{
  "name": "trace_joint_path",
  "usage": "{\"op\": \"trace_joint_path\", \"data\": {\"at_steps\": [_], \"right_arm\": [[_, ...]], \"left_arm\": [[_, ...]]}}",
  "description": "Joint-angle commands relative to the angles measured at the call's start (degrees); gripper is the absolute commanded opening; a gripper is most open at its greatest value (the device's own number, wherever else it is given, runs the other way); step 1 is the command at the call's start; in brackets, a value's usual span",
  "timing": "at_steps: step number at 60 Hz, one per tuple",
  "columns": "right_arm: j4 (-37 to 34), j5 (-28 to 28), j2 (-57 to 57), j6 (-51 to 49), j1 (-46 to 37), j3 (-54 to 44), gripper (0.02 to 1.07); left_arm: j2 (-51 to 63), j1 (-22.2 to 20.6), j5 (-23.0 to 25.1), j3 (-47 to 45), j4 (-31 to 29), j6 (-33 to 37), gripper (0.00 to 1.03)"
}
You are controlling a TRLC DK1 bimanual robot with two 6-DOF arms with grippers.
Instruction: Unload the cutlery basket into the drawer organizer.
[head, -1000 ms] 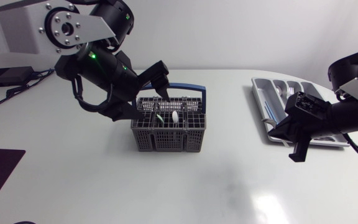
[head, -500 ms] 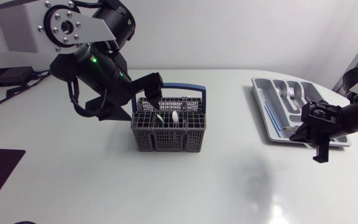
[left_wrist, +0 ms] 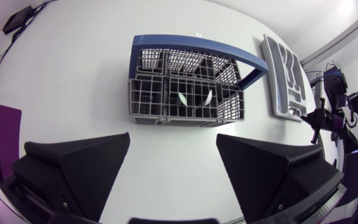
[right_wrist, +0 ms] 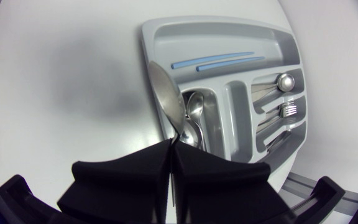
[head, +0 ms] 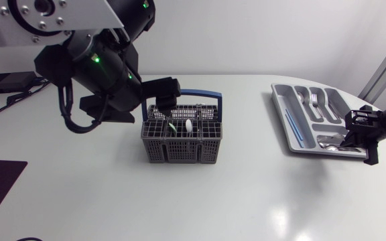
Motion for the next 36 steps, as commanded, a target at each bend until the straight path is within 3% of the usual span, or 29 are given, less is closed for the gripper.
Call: {"op": "trace_joint_path", "data": {"at_steps": [1, 24, 36], "right_arm": [[0.77, 1.09, 3.98, -3.07, -0.98, 3.22, 0.08], [12.64, 5.66, 13.82, -7.56, -1.68, 7.61, 0.08], [14.13, 6.63, 16.11, -7.56, -1.68, 8.14, 0.09]], "left_arm": [[-1.29, -1.46, -1.9, 1.4, -1.1, 1.24, 0.98], [-2.26, -5.68, -5.33, 2.28, -3.48, 0.53, 0.98], [-1.56, -9.11, -7.53, 2.89, -3.83, 0.01, 0.98]]}}
